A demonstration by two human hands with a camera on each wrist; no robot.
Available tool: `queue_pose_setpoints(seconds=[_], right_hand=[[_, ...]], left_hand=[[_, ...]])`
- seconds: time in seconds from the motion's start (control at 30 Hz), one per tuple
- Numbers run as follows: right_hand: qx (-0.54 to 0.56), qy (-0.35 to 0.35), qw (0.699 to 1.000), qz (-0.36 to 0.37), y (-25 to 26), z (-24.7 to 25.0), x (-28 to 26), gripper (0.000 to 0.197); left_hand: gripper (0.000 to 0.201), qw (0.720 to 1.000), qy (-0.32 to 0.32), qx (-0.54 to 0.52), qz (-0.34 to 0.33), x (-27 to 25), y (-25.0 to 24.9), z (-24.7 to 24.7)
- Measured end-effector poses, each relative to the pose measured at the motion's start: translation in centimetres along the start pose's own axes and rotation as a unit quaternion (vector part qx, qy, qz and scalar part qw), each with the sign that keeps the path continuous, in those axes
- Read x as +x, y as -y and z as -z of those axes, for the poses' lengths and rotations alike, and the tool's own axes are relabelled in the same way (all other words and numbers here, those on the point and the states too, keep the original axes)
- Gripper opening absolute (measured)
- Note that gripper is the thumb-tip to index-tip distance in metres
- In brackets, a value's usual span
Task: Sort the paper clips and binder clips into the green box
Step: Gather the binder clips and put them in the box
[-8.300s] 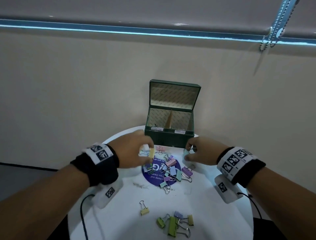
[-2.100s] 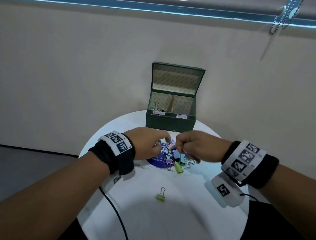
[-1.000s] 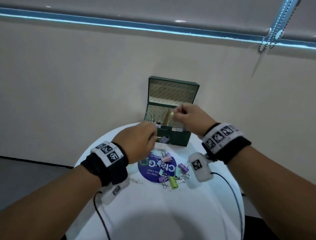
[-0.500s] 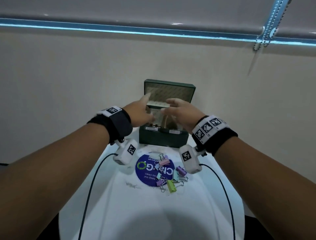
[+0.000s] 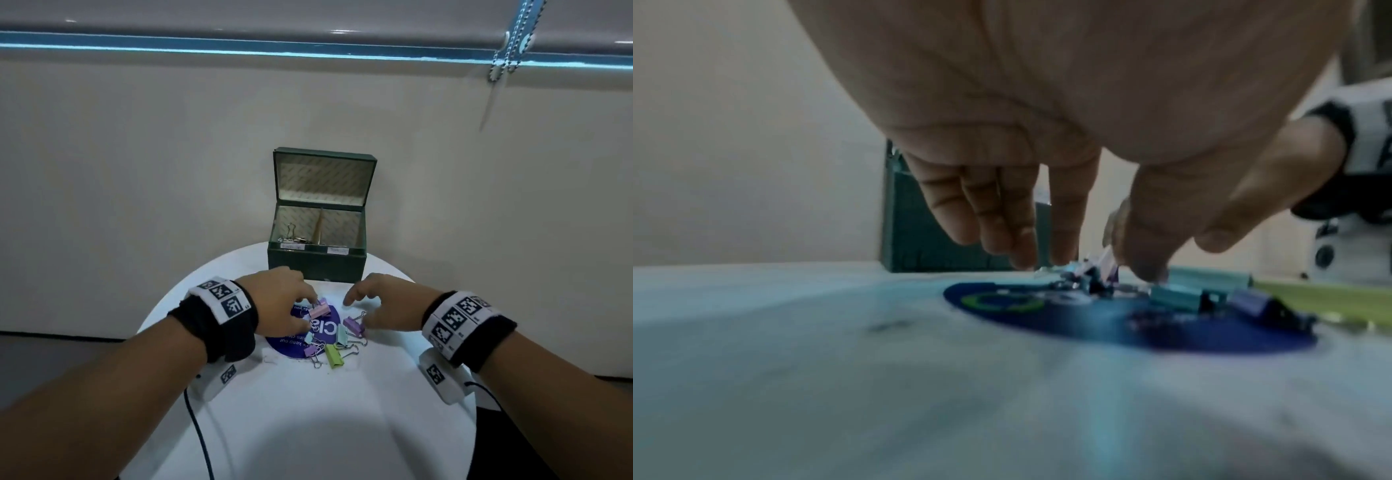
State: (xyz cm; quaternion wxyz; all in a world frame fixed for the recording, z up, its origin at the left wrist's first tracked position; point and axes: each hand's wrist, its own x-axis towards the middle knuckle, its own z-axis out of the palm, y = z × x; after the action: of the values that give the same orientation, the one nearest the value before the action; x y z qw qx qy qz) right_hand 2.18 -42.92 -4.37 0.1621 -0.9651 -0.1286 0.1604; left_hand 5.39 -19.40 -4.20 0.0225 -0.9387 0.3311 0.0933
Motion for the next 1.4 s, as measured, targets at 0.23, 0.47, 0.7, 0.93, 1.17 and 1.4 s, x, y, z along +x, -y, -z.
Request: queue_pose_setpoints(seconds=[0.23, 0.47, 0.7, 0.93, 1.17, 1.4], right_hand=[[-0.007, -0.022, 1.000, 0.002, 0.8, -1.5, 0.9, 0.016], [0.077, -0.080, 0.992, 0.051, 0.4, -1.2, 0.0, 0.024], [0.076, -0.062, 0.994, 0.057, 2.2, -0.7, -1.2, 0.021], [-0.138, -0.018, 0.984, 0.115, 6.9, -3.7, -1.1, 0.039], [-0.090, -0.013, 0.988, 0.124, 6.9, -3.6, -1.0, 0.009], [0.138, -0.127, 0.979, 0.079, 5.3, 1.8, -0.4, 0.015]], left_hand=[[0.044, 0.999, 0.007, -0.023, 0.028, -0.2, -0.1, -0.5], [0.013, 0.997, -0.010, -0.072, 0.040, -0.5, -0.3, -0.7], [0.007, 0.995, -0.031, -0.094, 0.015, -1.2, -0.5, -0.7], [0.019, 0.997, 0.008, -0.081, 0.004, -1.4, -0.9, -0.3], [0.019, 0.990, -0.040, -0.129, 0.027, -2.2, -0.4, -0.3], [0.025, 0.990, -0.018, -0.142, -0.008, -3.1, -0.8, -0.5]])
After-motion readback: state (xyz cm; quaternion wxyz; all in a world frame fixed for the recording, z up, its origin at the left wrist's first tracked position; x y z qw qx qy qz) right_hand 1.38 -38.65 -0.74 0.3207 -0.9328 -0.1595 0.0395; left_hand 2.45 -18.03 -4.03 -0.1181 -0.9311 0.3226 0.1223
